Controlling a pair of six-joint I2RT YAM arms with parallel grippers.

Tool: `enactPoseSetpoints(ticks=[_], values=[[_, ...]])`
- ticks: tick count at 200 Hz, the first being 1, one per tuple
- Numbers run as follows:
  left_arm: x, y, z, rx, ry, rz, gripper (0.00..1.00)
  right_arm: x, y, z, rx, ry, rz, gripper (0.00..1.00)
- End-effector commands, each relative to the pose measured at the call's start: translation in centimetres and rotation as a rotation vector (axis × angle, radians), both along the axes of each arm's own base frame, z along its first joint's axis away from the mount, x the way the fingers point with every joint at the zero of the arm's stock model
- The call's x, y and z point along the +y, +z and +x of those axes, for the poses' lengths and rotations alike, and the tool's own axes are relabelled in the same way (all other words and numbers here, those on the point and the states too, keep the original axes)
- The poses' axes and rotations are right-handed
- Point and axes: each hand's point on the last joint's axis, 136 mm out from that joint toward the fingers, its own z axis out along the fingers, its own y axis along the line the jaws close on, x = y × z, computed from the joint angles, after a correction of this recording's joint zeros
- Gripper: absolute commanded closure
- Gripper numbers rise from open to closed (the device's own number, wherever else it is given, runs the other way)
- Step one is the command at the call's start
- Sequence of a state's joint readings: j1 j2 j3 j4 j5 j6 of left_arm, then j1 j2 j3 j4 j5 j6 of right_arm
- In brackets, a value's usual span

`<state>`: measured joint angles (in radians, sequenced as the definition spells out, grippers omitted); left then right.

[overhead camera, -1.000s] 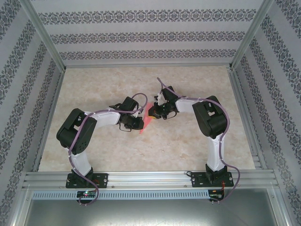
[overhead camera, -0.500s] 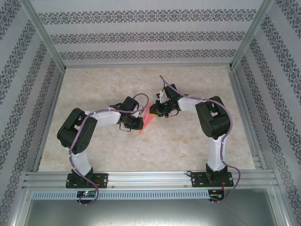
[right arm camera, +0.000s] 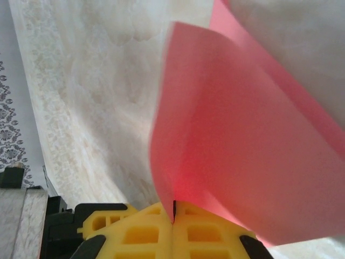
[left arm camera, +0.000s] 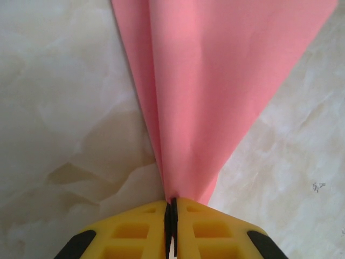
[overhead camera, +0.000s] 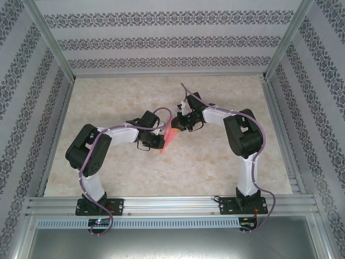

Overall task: Fold a paper plane with a square sheet of paper (pick it up from the middle)
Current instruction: Fold the wing for the fifth time at the center of the table.

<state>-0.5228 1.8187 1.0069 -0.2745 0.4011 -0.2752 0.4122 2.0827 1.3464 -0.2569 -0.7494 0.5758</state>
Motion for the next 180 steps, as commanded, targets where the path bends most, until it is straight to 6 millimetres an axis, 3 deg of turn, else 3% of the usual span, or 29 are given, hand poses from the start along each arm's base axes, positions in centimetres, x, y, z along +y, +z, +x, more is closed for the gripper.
enactPoseSetpoints(ticks=[1, 70, 110, 142, 180], values=[[3.0, -4.5, -2.4, 0.079, -0.028, 0.197, 0.87, 0.0, 0.6, 2.4, -0.079, -0.005, -0.007, 0.98], [3.5, -5.6, -3.2, 0.100, -0.049, 0.221, 0.89, 1.4, 0.1, 3.4, -0.078, 0.012, 0.028, 1.00], [3.5, -6.0, -3.6, 0.116, -0.052, 0.210, 0.91, 2.4, 1.1, 3.5, -0.076, 0.015, 0.125, 1.00], [3.3, -5.5, -3.6, 0.109, -0.043, 0.190, 0.91, 2.3, 2.4, 2.7, -0.055, 0.013, 0.167, 1.00], [2.6, -4.9, -3.6, 0.111, -0.048, 0.135, 0.90, 2.1, 1.9, 3.0, -0.036, -0.011, 0.189, 1.00]])
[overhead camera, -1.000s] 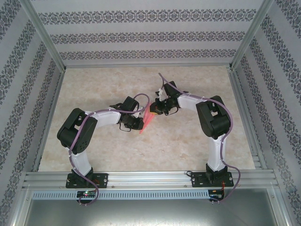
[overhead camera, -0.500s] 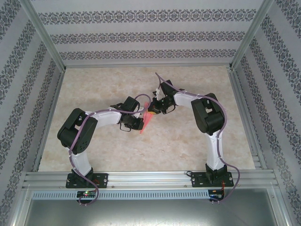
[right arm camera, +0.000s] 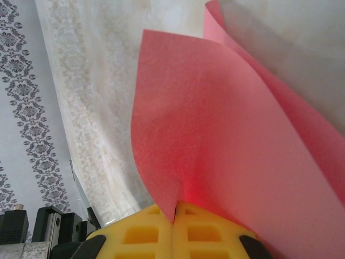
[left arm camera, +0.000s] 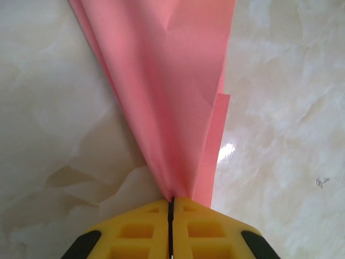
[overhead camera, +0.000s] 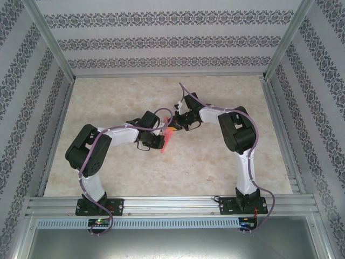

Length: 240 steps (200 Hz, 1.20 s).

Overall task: Fold a paper plane with a square sheet of paper (pick it up from the middle)
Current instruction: Fold the wing for the fifth time at the center of the table.

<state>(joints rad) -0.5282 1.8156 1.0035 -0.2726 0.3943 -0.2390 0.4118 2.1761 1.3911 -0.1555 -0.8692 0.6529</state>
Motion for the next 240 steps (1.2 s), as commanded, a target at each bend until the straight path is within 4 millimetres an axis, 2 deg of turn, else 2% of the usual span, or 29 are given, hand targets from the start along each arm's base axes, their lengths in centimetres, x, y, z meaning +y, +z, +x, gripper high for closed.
enactPoseSetpoints(ticks=[1, 38, 84, 112, 141, 161, 198, 240], values=[[2.6, -4.9, -3.5, 0.131, -0.012, 0.126, 0.90, 0.2, 2.5, 2.1, -0.088, -0.031, 0.072, 1.00], [2.9, -4.6, -3.9, 0.140, -0.005, 0.105, 0.89, 0.6, 2.7, 3.0, -0.102, -0.048, 0.138, 1.00], [1.9, -2.0, -2.7, 0.113, 0.026, 0.004, 0.84, -0.8, -1.6, 2.6, -0.060, -0.054, -0.036, 1.00], [1.1, -0.5, -1.7, 0.092, 0.032, -0.042, 0.83, -1.4, -3.2, 2.5, -0.046, -0.056, -0.076, 1.00], [0.5, 1.0, -0.8, 0.074, 0.039, -0.076, 0.80, -1.8, -3.9, 2.4, -0.040, -0.053, -0.105, 1.00], [0.5, 2.4, 0.5, 0.033, 0.061, -0.085, 0.78, -2.0, -4.3, 2.1, -0.036, -0.042, -0.117, 1.00], [0.2, 5.2, 4.2, -0.058, 0.109, -0.116, 0.74, -1.7, -4.3, 1.5, -0.033, -0.016, -0.123, 1.00], [-0.9, 4.3, 6.6, -0.033, 0.110, -0.135, 0.75, -1.4, -4.0, 0.9, -0.033, -0.001, -0.099, 1.00]])
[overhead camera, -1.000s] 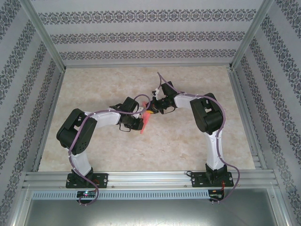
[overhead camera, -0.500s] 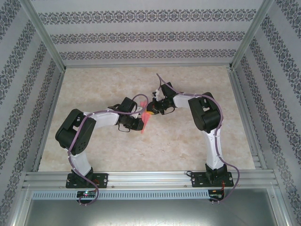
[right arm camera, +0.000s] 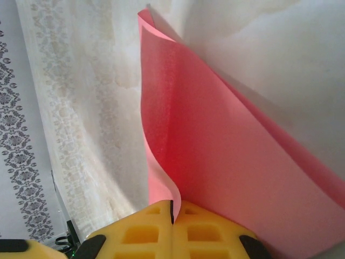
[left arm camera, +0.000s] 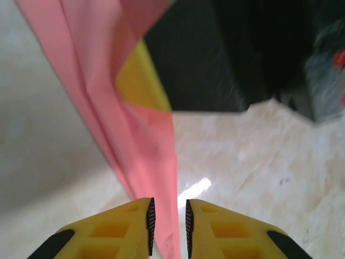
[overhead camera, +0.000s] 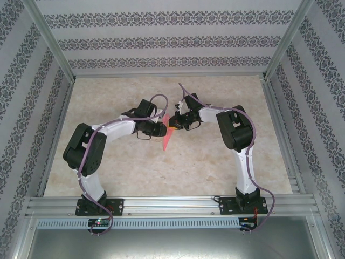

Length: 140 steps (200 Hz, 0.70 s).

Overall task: Fold a paper plane with a square sheet of paper (pick it up from the middle)
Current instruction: Fold the wing for the fifth time at the center of the table.

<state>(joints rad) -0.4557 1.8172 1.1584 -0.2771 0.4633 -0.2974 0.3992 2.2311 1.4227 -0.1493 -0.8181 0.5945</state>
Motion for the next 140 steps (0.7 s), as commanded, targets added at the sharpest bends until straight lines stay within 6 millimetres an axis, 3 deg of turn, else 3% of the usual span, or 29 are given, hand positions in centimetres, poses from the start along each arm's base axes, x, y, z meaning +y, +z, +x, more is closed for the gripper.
enactPoseSetpoints(ticks=[1, 105, 140], values=[[-0.1, -1.1, 1.1, 0.040, 0.019, 0.000, 0.75, -0.7, -2.0, -0.6, 0.018, 0.003, -0.051, 1.00], [0.9, -5.0, 2.7, 0.070, 0.023, 0.122, 0.72, 0.5, 0.1, -0.6, 0.010, 0.000, 0.060, 1.00], [2.6, -6.5, 2.5, 0.074, 0.037, 0.229, 0.73, 0.4, 1.1, -0.6, -0.008, -0.005, 0.069, 1.00]])
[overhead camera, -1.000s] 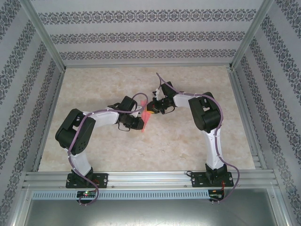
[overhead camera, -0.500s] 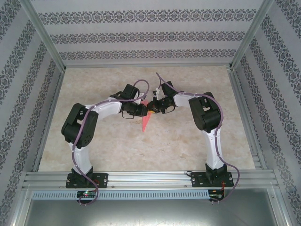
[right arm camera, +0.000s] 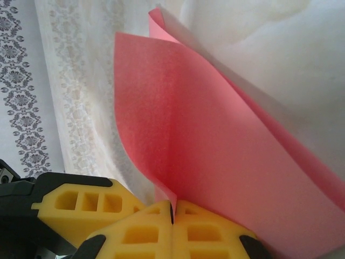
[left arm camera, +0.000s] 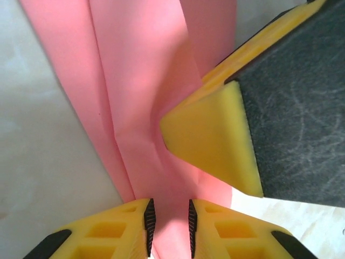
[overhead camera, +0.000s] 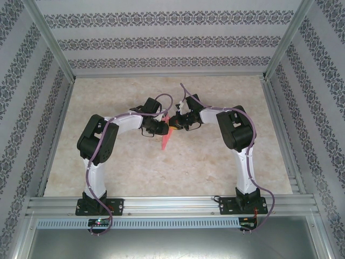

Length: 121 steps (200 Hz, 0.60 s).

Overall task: Fold a paper plane with a square sheet of paper (pick it up from the middle)
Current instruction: Fold the wing for the fifth time at the center of the table.

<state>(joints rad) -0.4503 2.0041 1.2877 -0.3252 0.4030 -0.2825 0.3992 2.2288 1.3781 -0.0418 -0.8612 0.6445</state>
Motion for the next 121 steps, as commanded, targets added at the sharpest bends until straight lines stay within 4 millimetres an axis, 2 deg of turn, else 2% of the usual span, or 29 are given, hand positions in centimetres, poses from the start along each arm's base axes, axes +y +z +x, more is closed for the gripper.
enactPoseSetpoints(ticks=[1, 41, 62, 99, 121], values=[[2.5, -2.0, 0.2, 0.010, 0.013, 0.134, 0.73, -0.1, 0.8, -0.5, -0.005, 0.000, 0.009, 1.00], [3.5, -3.2, -0.3, 0.019, 0.007, 0.193, 0.76, -1.0, 2.7, 0.0, -0.052, -0.027, -0.013, 0.86], [3.6, -3.7, -0.6, 0.025, -0.003, 0.200, 0.77, -1.9, 3.8, 0.2, -0.086, -0.040, -0.055, 0.82], [4.0, -4.3, -1.0, 0.023, -0.014, 0.223, 0.77, -3.2, 5.5, 0.4, -0.115, -0.083, -0.065, 0.83], [4.1, -4.6, -1.2, 0.019, -0.017, 0.222, 0.77, -2.6, 6.9, 0.3, -0.121, -0.091, -0.006, 0.91]])
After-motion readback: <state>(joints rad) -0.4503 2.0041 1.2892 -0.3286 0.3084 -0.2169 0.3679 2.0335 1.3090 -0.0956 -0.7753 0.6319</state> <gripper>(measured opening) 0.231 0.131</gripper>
